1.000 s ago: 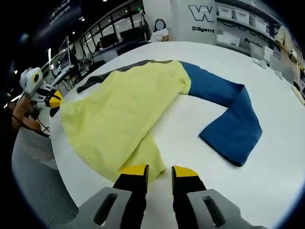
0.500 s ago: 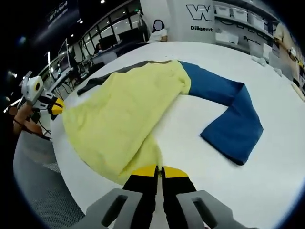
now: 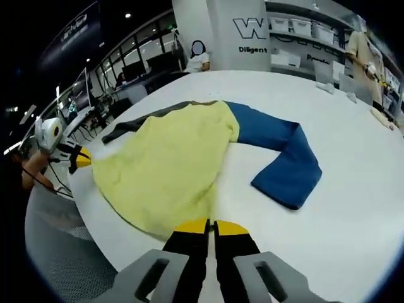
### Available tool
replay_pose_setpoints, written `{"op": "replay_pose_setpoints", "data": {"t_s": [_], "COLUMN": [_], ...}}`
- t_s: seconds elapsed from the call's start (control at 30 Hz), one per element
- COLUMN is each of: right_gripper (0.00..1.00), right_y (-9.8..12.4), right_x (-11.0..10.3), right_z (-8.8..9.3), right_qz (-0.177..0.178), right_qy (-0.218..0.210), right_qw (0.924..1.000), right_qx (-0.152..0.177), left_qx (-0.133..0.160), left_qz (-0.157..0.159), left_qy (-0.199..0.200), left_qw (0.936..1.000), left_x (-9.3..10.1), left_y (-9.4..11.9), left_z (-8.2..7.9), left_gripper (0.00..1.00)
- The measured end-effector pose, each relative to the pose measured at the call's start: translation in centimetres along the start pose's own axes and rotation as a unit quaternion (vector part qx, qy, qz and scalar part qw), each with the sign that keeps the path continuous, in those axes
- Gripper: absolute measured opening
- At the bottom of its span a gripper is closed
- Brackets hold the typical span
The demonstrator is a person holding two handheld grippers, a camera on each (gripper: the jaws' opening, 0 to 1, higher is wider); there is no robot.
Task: Fold the garment on the visible template until the final outline fits inside the template.
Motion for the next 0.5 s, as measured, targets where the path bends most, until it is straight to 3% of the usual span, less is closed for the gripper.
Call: {"op": "replay_pose_setpoints", "data": {"t_s": [0.27, 0.5], "right_gripper": [0.0, 0.0], "right_y": [1.4, 2.6], "right_x": [-0.6, -1.3], "right_z": [0.2, -1.1], "right_qz": [0.007, 0.018], "right_qy": [-0.001, -0.021], "right_qw": [0.9999, 0.9975], "right_qx": [0.014, 0.065], "left_qx": [0.009, 0.016], "left_qz": [-0.007, -0.023], "left_qy": [-0.004, -0.015], "left_qw": [0.9999, 0.9995], "left_x": [0.1, 0.3], "left_y": [1.0, 2.0], "left_z": [-0.4, -0.9], "left_gripper": [0.0, 0.0]}}
Point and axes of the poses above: the point that each gripper's makers call its tool centre point, and the gripper's own axes: y roughly backward along the fingers, x roughly to its right, z roughly out of its underside, the point moved 4 cm from there along y, roughly backward along the fingers
